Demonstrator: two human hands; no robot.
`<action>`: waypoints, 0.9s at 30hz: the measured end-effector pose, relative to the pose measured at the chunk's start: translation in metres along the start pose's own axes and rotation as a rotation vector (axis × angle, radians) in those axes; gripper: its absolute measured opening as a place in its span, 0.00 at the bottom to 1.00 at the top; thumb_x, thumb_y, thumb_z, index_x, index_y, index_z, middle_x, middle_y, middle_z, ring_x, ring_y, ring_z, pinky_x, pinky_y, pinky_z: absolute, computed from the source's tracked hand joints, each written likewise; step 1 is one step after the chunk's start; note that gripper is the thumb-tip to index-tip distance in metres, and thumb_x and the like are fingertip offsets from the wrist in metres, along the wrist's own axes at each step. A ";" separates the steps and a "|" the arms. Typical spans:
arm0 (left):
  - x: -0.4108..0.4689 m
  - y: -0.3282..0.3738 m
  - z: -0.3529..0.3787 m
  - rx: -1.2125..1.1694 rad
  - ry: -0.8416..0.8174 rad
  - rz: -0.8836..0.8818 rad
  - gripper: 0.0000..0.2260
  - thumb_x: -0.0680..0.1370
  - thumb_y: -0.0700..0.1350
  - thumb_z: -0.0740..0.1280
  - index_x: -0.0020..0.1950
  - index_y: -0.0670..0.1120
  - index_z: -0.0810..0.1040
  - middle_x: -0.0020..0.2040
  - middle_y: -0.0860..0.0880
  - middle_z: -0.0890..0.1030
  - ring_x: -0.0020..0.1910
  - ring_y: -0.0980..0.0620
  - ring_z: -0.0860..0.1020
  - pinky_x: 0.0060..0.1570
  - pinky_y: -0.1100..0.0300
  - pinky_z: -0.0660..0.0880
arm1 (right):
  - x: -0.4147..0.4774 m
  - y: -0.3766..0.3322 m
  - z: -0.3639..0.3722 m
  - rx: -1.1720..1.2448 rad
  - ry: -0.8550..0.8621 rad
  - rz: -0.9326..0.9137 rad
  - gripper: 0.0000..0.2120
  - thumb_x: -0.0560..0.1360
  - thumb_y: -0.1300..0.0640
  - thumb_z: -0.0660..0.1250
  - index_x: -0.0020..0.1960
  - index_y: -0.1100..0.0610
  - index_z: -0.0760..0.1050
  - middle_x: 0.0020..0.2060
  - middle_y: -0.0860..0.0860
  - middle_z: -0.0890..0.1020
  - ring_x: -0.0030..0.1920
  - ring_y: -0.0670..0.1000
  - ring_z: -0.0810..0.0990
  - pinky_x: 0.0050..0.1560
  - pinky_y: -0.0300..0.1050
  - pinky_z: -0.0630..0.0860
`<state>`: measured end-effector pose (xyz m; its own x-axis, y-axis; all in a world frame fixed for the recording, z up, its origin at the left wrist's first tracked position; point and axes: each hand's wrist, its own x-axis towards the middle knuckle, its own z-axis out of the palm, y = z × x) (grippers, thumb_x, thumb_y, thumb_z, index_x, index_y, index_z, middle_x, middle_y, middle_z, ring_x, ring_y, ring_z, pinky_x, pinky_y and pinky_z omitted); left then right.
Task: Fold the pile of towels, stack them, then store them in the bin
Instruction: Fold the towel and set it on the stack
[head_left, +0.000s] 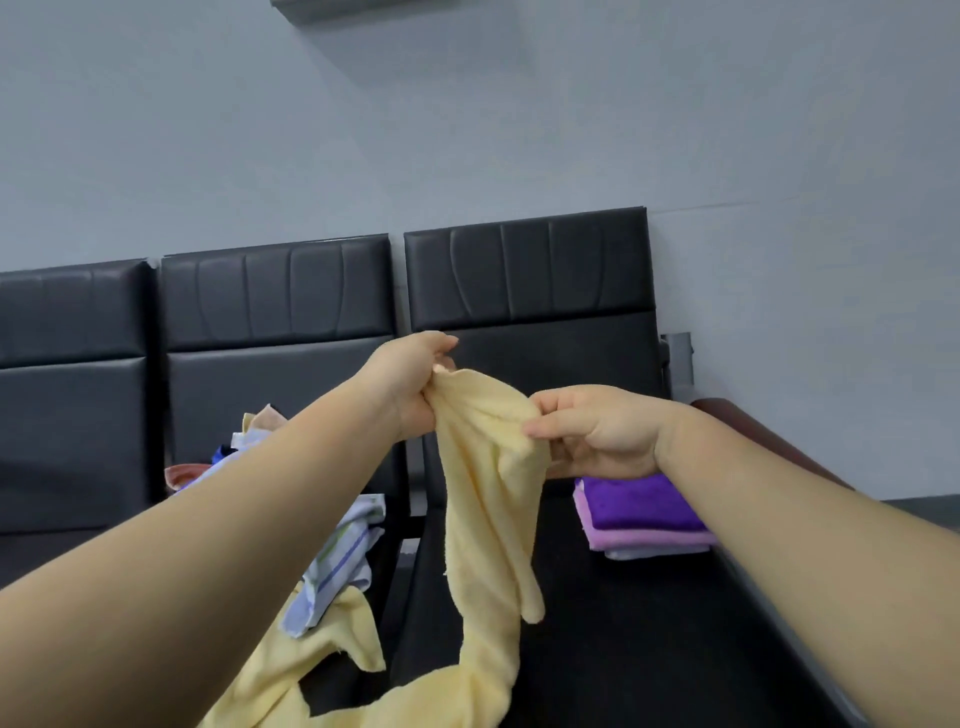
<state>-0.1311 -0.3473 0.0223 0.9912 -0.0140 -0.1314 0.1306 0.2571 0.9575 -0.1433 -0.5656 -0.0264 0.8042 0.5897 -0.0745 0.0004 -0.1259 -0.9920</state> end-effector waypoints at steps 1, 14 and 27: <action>0.000 -0.004 -0.001 0.066 -0.017 0.002 0.09 0.80 0.46 0.70 0.44 0.44 0.75 0.32 0.51 0.70 0.23 0.52 0.73 0.28 0.59 0.76 | -0.001 0.001 -0.001 0.043 0.016 -0.035 0.06 0.77 0.56 0.70 0.50 0.57 0.76 0.43 0.52 0.84 0.45 0.52 0.83 0.50 0.48 0.81; -0.014 -0.030 -0.024 0.854 -0.543 0.098 0.12 0.79 0.43 0.72 0.36 0.45 0.77 0.31 0.48 0.76 0.30 0.52 0.74 0.32 0.62 0.72 | -0.023 0.016 -0.009 -0.262 -0.056 0.247 0.13 0.72 0.60 0.78 0.55 0.58 0.82 0.53 0.56 0.87 0.53 0.56 0.87 0.58 0.55 0.81; -0.023 -0.019 -0.028 0.682 -0.496 -0.028 0.11 0.80 0.44 0.70 0.62 0.44 0.81 0.55 0.43 0.86 0.52 0.44 0.85 0.46 0.52 0.81 | -0.023 0.008 0.001 -0.521 -0.048 0.288 0.18 0.74 0.62 0.78 0.63 0.58 0.80 0.57 0.54 0.87 0.58 0.56 0.86 0.62 0.57 0.81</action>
<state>-0.1570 -0.3253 -0.0001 0.8605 -0.4759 -0.1819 -0.0194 -0.3874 0.9217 -0.1622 -0.5787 -0.0325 0.7876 0.5077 -0.3493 0.0879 -0.6535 -0.7518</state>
